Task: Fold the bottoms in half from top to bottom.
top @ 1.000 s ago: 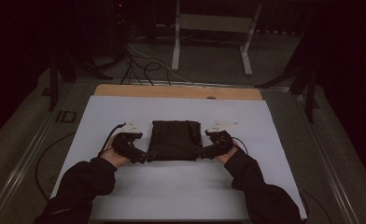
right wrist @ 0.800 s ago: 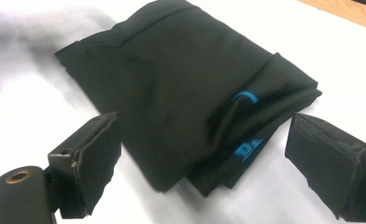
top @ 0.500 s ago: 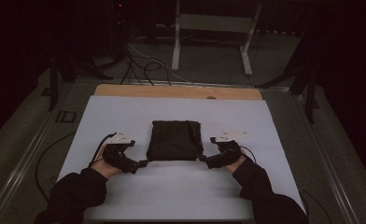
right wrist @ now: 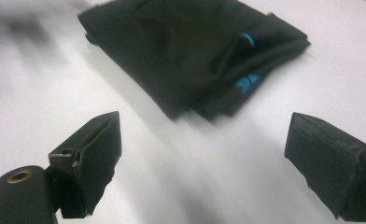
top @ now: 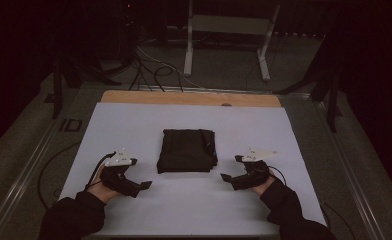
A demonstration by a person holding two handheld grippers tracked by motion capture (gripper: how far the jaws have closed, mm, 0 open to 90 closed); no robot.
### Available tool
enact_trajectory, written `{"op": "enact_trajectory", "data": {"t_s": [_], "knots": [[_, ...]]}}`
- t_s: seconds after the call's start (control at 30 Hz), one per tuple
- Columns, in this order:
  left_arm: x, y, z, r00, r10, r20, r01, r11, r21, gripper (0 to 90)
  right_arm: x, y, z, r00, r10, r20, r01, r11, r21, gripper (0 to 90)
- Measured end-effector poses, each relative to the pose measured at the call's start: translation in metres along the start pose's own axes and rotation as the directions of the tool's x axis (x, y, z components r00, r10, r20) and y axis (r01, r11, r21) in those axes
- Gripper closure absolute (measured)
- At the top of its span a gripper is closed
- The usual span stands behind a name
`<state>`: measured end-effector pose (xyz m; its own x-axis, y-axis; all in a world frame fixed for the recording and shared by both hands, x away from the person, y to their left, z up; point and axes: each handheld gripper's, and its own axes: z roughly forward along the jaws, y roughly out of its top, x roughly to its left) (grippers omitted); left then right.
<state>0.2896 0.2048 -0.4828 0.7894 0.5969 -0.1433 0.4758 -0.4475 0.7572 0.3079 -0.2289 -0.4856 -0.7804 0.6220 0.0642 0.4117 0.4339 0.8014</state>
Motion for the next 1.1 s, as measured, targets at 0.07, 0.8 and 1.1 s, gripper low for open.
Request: {"op": "enact_trajectory", "data": {"t_s": [0.07, 0.8, 1.1], "knots": [[-0.001, -0.004, -0.002, 1.0, -0.001, -0.003, 0.001, 1.0, 0.005, 0.0, -0.001, -0.005, -0.004, 1.0, 0.009, 0.003, -0.009, 1.0, -0.005, 10.9], [-0.013, -0.039, -0.03, 0.9986, 0.006, -0.053, -0.006, 1.0, 0.003, 0.0, -0.001, -0.045, -0.045, 0.9966, 0.026, 0.078, -0.026, 1.0, 0.002, 10.9], [-0.014, -0.043, -0.031, 0.9988, 0.007, -0.048, -0.007, 0.9999, 0.008, 0.0, 0.003, -0.051, -0.053, 0.9947, 0.009, 0.103, -0.011, 1.0, 0.016, 10.9]]}}
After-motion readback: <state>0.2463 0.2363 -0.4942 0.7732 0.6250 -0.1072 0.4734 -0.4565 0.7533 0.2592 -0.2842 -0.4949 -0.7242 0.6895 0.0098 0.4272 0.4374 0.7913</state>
